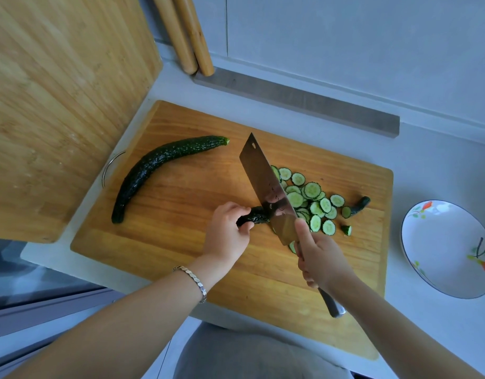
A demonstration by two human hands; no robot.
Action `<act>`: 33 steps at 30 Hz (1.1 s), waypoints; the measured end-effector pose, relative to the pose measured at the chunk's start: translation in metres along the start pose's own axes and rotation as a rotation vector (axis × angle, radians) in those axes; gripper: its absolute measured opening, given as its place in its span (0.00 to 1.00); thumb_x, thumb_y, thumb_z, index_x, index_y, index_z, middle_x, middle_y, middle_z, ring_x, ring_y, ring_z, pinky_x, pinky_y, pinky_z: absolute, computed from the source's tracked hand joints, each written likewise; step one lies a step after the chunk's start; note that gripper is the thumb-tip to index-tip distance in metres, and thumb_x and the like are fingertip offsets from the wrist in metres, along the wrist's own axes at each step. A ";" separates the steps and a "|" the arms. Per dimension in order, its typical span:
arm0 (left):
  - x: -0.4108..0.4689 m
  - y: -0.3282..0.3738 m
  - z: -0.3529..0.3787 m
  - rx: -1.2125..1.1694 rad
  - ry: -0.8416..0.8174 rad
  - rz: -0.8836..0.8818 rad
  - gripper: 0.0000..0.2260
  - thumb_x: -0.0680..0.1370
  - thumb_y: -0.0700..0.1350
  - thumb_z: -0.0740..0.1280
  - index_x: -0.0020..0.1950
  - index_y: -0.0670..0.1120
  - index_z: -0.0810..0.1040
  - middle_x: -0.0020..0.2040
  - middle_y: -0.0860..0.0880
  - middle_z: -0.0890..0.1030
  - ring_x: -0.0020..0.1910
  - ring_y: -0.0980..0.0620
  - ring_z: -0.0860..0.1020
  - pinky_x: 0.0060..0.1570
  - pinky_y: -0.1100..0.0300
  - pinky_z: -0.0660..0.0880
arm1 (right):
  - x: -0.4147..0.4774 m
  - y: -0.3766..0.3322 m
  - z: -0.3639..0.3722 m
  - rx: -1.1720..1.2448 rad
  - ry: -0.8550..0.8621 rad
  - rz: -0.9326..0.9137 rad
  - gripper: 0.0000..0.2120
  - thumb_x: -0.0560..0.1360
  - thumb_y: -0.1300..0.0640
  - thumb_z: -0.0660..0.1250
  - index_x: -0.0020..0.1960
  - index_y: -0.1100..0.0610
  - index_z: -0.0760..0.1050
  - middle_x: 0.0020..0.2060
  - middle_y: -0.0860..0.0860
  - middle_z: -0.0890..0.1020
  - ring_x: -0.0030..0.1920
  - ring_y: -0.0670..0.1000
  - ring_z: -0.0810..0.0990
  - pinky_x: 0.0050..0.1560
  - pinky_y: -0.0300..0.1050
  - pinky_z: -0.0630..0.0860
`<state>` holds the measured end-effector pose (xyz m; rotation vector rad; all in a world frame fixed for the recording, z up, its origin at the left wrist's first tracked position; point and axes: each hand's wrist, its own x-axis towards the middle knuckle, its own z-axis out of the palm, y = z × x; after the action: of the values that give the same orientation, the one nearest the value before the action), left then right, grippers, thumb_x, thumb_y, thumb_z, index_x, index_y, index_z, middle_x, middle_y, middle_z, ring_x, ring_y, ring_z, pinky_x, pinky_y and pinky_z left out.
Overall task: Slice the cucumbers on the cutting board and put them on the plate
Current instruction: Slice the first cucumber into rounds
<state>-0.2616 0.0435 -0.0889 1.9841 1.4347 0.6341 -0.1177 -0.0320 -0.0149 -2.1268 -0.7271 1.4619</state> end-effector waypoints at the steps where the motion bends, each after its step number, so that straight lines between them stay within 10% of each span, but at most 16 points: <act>1: 0.000 0.000 0.000 0.003 -0.001 0.000 0.11 0.69 0.36 0.73 0.51 0.39 0.81 0.46 0.46 0.80 0.48 0.47 0.76 0.45 0.62 0.72 | 0.000 0.000 0.000 -0.017 0.007 -0.008 0.25 0.77 0.38 0.52 0.31 0.56 0.59 0.20 0.48 0.62 0.20 0.47 0.58 0.23 0.37 0.58; 33: 0.001 -0.002 -0.001 0.013 -0.024 0.002 0.10 0.69 0.36 0.74 0.50 0.39 0.81 0.48 0.45 0.81 0.51 0.46 0.77 0.50 0.65 0.68 | 0.004 0.001 0.013 -0.026 0.034 -0.055 0.26 0.77 0.36 0.51 0.35 0.58 0.62 0.23 0.51 0.64 0.23 0.50 0.61 0.28 0.41 0.60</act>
<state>-0.2634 0.0454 -0.0892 1.9969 1.4263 0.6018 -0.1282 -0.0289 -0.0223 -2.1283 -0.7896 1.3922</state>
